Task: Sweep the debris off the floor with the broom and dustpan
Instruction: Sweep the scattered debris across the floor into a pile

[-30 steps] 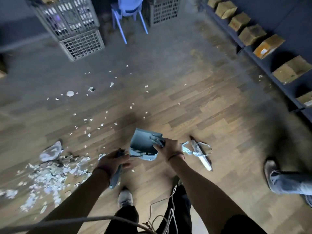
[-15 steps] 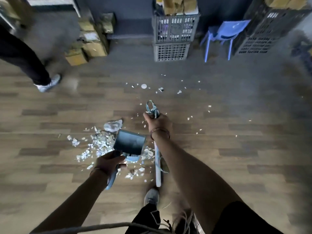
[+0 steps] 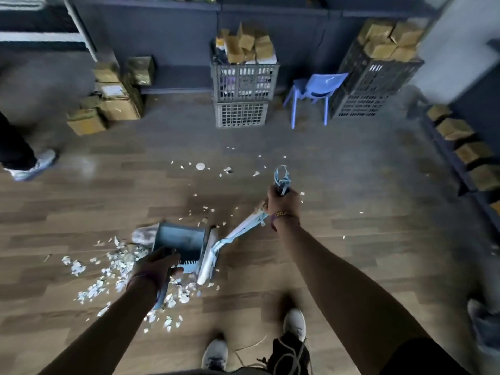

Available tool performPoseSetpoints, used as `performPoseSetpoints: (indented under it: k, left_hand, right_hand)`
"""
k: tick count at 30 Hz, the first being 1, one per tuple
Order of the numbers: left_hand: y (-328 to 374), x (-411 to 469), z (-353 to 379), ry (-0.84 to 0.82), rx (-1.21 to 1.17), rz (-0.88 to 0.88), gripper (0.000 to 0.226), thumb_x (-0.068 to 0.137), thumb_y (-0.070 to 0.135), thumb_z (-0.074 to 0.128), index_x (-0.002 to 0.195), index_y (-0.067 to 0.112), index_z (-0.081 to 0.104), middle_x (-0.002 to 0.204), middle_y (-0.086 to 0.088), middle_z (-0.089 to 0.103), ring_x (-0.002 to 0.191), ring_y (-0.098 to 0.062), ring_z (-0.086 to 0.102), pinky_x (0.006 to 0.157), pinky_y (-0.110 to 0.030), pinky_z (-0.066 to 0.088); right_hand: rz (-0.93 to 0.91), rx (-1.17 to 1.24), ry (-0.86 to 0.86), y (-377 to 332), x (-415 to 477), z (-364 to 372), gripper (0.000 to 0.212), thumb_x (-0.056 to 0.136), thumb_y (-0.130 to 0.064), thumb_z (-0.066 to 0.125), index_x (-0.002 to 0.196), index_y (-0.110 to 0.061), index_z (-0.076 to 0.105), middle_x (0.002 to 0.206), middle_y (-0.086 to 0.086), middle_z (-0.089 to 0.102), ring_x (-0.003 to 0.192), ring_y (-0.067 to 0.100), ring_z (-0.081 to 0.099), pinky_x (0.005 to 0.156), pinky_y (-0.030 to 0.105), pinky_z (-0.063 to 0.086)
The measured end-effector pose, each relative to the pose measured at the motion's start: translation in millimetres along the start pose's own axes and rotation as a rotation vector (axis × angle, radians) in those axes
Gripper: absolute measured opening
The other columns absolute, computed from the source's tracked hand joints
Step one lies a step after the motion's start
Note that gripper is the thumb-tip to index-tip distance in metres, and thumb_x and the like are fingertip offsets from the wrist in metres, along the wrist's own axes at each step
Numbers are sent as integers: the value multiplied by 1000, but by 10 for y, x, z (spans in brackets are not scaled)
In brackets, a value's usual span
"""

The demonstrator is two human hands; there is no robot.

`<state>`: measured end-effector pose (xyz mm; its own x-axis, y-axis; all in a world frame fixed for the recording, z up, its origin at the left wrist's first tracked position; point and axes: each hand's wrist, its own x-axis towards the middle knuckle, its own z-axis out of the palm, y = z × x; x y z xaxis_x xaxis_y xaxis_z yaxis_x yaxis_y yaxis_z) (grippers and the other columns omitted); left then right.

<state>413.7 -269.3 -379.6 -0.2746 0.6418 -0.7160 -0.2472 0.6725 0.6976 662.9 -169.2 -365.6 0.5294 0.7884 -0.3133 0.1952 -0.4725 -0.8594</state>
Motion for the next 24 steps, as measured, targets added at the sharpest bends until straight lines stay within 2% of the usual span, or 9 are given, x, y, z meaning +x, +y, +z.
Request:
performPoseSetpoints:
  k: [2,3,5,7,9,14,16,19,24]
  left_hand:
    - [37,55,369,-41,12,-5,20,86,-15,52,104,-8,59,87,-12,60,40,-12,62,36,-16,47]
    - [49,69,586,-60,23,-10,17,87,-14,51,99,-6,59,82,-10,59,36,-10,60,34,-15,45]
    - [56,75,1047,-93,44,-13,16,88,-10,52,87,3,59,67,-7,64,34,-12,60,30,-13,39]
    - [34,90,1554,-111,71,-9,18,88,-8,53,81,8,59,50,4,66,38,-15,62,29,-12,34]
    - [11,89,2059,-114,96,-4,21,88,-6,54,79,13,59,45,8,64,45,-18,64,29,-10,31]
    - [12,47,3214,-123,111,-22,18,87,-1,58,92,15,61,53,9,67,41,-11,65,34,-11,33]
    - [37,52,3644,-138,116,-32,18,87,0,58,98,14,61,64,6,69,44,-12,66,42,-17,38]
    - [74,101,4221,-171,128,-57,21,88,3,59,107,11,62,75,2,68,48,-12,67,54,-27,36]
    - [40,186,4851,-190,135,-100,28,86,2,60,114,8,61,84,0,66,50,-12,68,55,-28,37]
  right_hand:
    - [-49,-37,63,121,363,-280,31,72,-46,47,62,-18,55,63,11,65,61,31,66,63,47,58]
    - [-55,-48,81,214,587,-420,30,71,-47,46,61,-19,54,66,13,66,65,34,67,64,50,57]
    - [-56,-77,121,317,1008,-715,29,70,-45,46,65,-18,56,70,15,68,69,35,67,65,50,57]
    - [-33,-66,151,212,1330,-1093,32,65,-46,43,66,-17,58,70,15,68,71,36,67,67,49,57]
    - [-15,-101,160,108,1711,-1469,31,66,-41,46,68,-14,62,74,16,70,75,36,67,72,46,57]
    - [-51,-210,213,-218,2763,-2425,22,80,-22,58,86,-5,71,88,22,70,90,38,65,77,41,51]
    - [-79,-240,218,-236,3209,-2750,24,78,-23,59,88,-4,70,89,21,70,91,37,65,76,40,51]
    - [-88,-323,215,-194,3722,-3176,26,79,-24,59,92,-4,70,91,21,70,93,37,65,75,38,50]
    - [-89,-427,191,25,4197,-3592,29,83,-22,61,107,-8,68,107,21,68,103,39,61,82,37,48]
